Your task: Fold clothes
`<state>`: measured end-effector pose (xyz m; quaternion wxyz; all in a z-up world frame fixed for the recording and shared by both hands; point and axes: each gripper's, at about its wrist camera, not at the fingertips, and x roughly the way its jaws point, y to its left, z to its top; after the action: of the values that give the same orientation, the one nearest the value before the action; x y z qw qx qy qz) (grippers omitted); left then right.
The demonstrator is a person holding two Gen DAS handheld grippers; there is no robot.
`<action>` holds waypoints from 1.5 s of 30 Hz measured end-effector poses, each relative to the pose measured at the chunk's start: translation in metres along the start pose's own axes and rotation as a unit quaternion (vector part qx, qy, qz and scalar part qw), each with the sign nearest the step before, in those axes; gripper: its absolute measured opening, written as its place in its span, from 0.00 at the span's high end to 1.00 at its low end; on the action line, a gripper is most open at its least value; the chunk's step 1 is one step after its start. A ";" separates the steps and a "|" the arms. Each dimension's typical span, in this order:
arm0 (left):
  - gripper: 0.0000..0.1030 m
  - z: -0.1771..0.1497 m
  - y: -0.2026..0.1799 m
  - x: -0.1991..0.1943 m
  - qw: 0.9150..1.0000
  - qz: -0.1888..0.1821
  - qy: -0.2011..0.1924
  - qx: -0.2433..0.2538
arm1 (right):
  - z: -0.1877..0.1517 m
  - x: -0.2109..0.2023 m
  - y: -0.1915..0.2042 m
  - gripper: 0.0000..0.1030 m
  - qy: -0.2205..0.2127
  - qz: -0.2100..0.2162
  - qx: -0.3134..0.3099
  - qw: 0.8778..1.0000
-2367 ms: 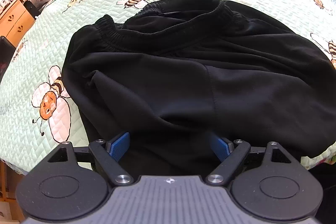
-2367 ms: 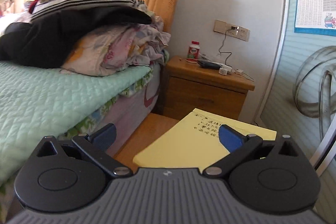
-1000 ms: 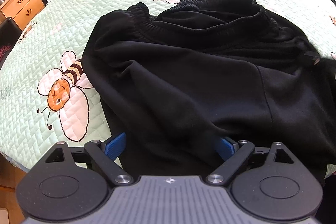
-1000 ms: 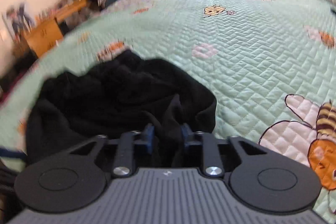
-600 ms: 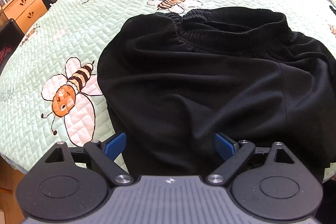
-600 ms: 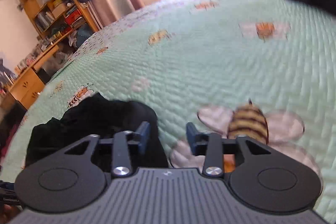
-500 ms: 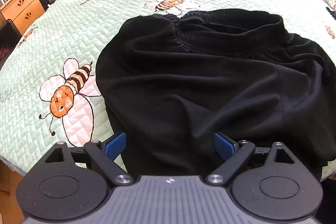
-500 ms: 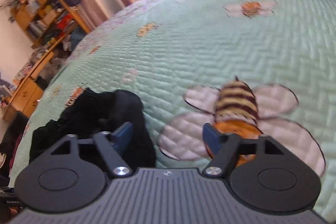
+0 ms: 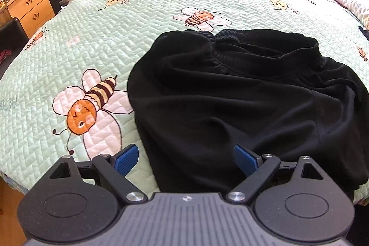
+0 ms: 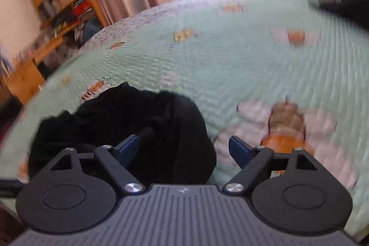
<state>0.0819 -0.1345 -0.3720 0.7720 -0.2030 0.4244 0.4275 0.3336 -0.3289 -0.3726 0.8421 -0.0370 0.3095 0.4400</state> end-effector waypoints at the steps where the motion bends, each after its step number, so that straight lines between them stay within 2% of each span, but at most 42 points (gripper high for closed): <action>1: 0.12 -0.001 0.003 0.000 1.000 -0.001 -0.002 -0.002 | 0.003 -0.004 0.014 0.15 -0.038 -0.012 -0.053 0.998; 2: 0.12 -0.001 0.006 0.000 1.000 -0.001 -0.002 -0.005 | 0.005 -0.007 0.028 0.12 -0.082 -0.017 -0.113 0.990; 3: 0.12 -0.002 0.008 -0.001 1.000 -0.002 -0.003 -0.008 | 0.007 -0.008 0.042 0.04 -0.122 -0.019 -0.172 0.977; 4: 0.12 -0.003 0.011 -0.001 1.000 -0.003 -0.004 -0.010 | 0.009 -0.003 0.054 0.00 -0.146 -0.014 -0.229 0.962; 5: 0.12 -0.004 0.014 -0.002 1.000 -0.002 -0.005 -0.011 | 0.012 0.008 0.064 0.00 -0.144 -0.009 -0.271 0.952; 6: 0.12 -0.005 0.016 -0.003 1.000 0.000 -0.007 -0.012 | 0.017 0.024 0.071 0.02 -0.123 -0.003 -0.297 0.947; 8: 0.12 -0.007 0.021 -0.006 1.000 0.003 -0.012 -0.010 | 0.024 0.055 0.078 0.23 -0.075 0.012 -0.321 0.944; 9: 0.12 -0.009 0.024 -0.007 1.000 0.005 -0.014 -0.010 | 0.027 0.069 0.079 0.38 -0.055 0.018 -0.325 0.944; 15: 0.12 -0.013 0.043 -0.006 1.000 0.014 -0.014 -0.022 | 0.028 0.106 0.086 0.42 0.004 0.054 -0.315 0.948; 17: 0.12 -0.013 0.047 -0.004 0.999 0.014 -0.011 -0.027 | 0.027 0.116 0.088 0.51 0.020 0.066 -0.310 0.948; 18: 0.12 -0.013 0.048 -0.004 0.999 0.013 -0.010 -0.030 | 0.027 0.119 0.089 0.67 0.027 0.073 -0.306 0.949; 19: 0.12 -0.014 0.049 -0.004 0.999 0.012 -0.011 -0.030 | 0.026 0.115 0.088 0.73 0.029 0.081 -0.298 0.951; 21: 0.12 -0.014 0.049 -0.005 0.999 0.011 -0.013 -0.029 | 0.018 0.095 0.088 0.77 0.006 0.081 -0.296 0.952; 23: 0.12 -0.014 0.050 -0.005 0.999 0.010 -0.016 -0.031 | 0.013 0.067 0.086 0.78 -0.032 0.081 -0.288 0.954; 27: 0.12 -0.013 0.051 -0.005 0.999 0.010 -0.016 -0.037 | 0.016 -0.008 0.062 0.79 -0.104 0.078 -0.216 0.968; 30: 0.12 -0.013 0.045 -0.006 0.999 0.005 -0.018 -0.031 | 0.018 -0.042 0.041 0.79 -0.114 0.058 -0.194 0.973; 37: 0.12 -0.013 0.021 -0.009 1.000 -0.001 -0.018 0.004 | -0.021 -0.043 -0.009 0.79 -0.018 0.004 -0.174 0.985; 41: 0.12 -0.008 0.008 -0.010 1.000 -0.003 -0.020 0.021 | -0.066 -0.047 -0.007 0.79 0.008 0.033 -0.186 0.982; 43: 0.12 -0.004 -0.001 -0.010 0.999 -0.004 -0.019 0.030 | -0.079 -0.047 -0.007 0.79 0.022 0.055 -0.181 0.982; 45: 0.12 0.000 -0.011 -0.012 0.999 -0.008 -0.020 0.041 | -0.086 -0.046 -0.009 0.79 0.027 0.060 -0.177 0.982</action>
<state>0.0881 -0.1461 -0.3626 0.7914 -0.1657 0.4242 0.4078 0.2789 -0.3963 -0.4184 0.7856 -0.1790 0.2513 0.5363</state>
